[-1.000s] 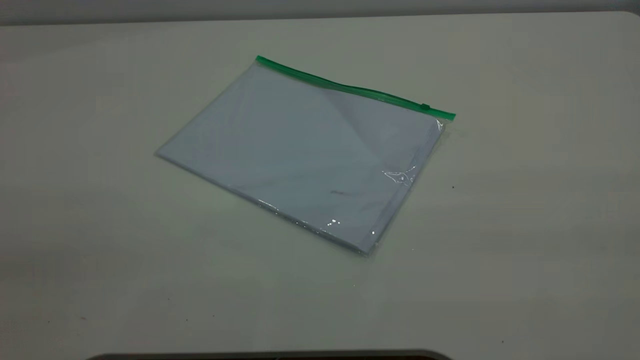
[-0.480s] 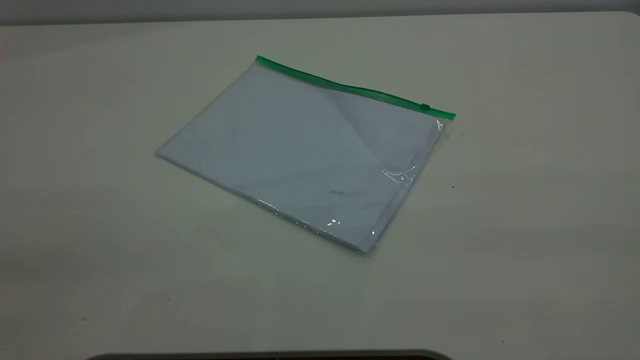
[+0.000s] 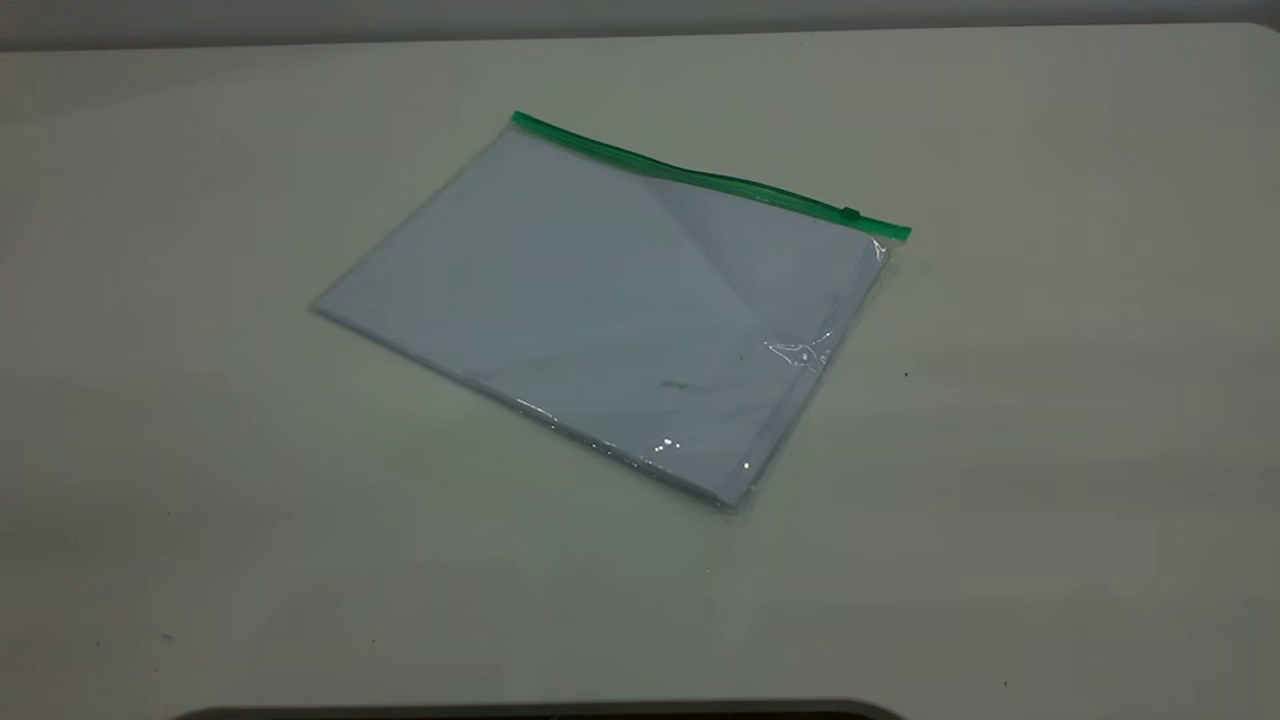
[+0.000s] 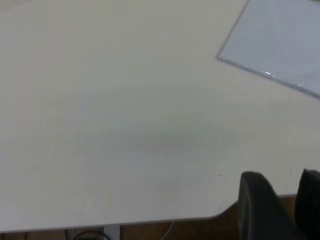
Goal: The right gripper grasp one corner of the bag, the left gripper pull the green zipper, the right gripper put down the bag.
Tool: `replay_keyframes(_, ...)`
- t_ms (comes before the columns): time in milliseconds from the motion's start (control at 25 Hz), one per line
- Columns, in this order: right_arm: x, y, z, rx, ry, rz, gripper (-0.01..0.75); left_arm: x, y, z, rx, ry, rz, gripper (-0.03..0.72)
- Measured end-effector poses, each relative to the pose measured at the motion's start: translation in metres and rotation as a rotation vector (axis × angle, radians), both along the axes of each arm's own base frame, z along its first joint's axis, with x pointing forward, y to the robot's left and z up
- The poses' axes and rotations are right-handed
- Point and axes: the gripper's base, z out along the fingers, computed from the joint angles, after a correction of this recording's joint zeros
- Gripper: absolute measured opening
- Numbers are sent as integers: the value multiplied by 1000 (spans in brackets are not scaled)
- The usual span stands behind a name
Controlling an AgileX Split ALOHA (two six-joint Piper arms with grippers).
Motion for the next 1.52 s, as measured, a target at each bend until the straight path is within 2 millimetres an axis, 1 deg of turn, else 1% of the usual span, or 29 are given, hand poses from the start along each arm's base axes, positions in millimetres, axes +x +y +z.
replay_keyframes(80,0,1,0,13,0,9,281,0,0,0,0,0,0,259)
replay_keyframes(120,0,2,0,20,0,14,308,0,0,0,-1,0,1,268)
replay_keyframes(200,0,3,0,32,0,21,383,0,0,0,-1,0,1,310)
replay_keyframes(320,1,4,0,51,7,16,508,0,0,0,-1,0,1,412)
replay_keyframes(440,9,4,1,64,63,15,592,3,1,1,-2,20,8,534)
replay_keyframes(520,17,4,5,67,107,13,605,10,2,6,7,34,17,596)
replay_keyframes(560,22,4,8,68,123,13,605,15,3,10,11,41,22,611)
replay_keyframes(680,38,5,20,73,149,22,591,36,4,23,17,62,30,620)
replay_keyframes(800,58,8,29,88,158,52,583,66,6,37,15,70,33,603)
replay_keyframes(880,72,11,32,103,172,79,580,86,7,48,15,60,35,590)
replay_keyframes(960,87,14,30,133,208,109,579,107,7,58,14,61,37,585)
replay_keyframes(1040,100,18,28,152,238,143,578,132,7,68,-3,67,35,582)
replay_keyframes(1120,114,22,24,180,267,180,578,156,5,73,-36,77,17,582)
replay_keyframes(1240,135,28,19,212,275,237,578,198,2,74,-58,82,-35,582)
replay_keyframes(1360,157,33,12,237,277,293,578,243,-3,68,-118,89,-74,580)
replay_keyframes(1440,173,35,4,242,281,330,578,267,-6,63,-152,98,-108,580)
replay_keyframes(1520,189,38,-6,272,301,355,578,290,-10,55,-149,111,-172,580)
